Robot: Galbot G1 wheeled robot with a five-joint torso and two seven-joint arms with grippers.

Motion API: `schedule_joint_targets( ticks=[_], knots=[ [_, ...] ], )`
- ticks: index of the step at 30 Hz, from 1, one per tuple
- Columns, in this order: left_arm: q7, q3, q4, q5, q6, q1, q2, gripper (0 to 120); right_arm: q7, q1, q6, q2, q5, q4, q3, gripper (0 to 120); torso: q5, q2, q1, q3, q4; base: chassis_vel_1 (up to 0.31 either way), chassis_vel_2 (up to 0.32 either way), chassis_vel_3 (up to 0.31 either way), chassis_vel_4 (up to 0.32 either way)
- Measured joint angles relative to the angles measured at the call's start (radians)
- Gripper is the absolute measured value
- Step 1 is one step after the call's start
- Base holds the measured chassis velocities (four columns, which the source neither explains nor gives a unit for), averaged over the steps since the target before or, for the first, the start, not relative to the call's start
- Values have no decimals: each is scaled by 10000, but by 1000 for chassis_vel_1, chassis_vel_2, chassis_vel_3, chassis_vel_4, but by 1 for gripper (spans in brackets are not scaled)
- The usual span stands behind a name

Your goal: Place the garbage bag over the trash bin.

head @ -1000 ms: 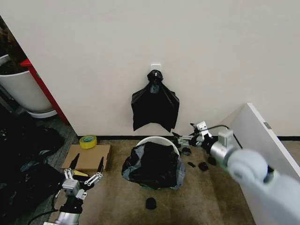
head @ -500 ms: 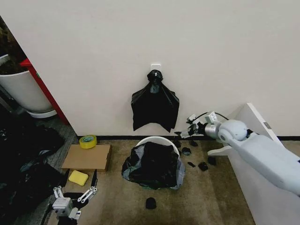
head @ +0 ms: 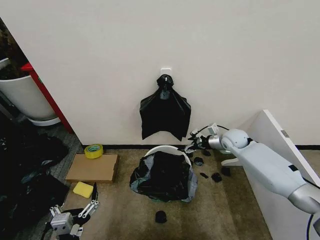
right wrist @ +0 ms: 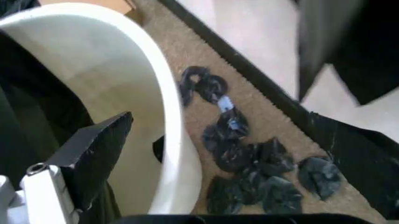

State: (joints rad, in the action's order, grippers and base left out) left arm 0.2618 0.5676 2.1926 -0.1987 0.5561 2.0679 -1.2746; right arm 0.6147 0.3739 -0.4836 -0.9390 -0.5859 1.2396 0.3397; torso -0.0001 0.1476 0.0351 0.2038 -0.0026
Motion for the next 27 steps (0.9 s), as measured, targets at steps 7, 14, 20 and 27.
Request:
schedule_joint_targets(
  ticks=[7,14,20,27],
  knots=[
    [-3,5,-34,-1,11,12,-33,100,79,-13,82,-334,411,-206,296,86,1,0,0,0,1,0,0,0,0],
    [90,-1,-81,130,105,71,-91,100,81,-44,77,-427,484,-38,572,61,0,2,0,0,0,0,0,0,0],
    [105,-9,24,170,176,168,-122,100,73,-147,81,-504,536,-183,697,39,0,2,0,0,1,0,0,0,0],
    [70,-99,37,251,270,208,-157,100,-29,9,61,-463,583,-76,727,14,1,2,0,0,0,0,0,0,0]
  ],
)
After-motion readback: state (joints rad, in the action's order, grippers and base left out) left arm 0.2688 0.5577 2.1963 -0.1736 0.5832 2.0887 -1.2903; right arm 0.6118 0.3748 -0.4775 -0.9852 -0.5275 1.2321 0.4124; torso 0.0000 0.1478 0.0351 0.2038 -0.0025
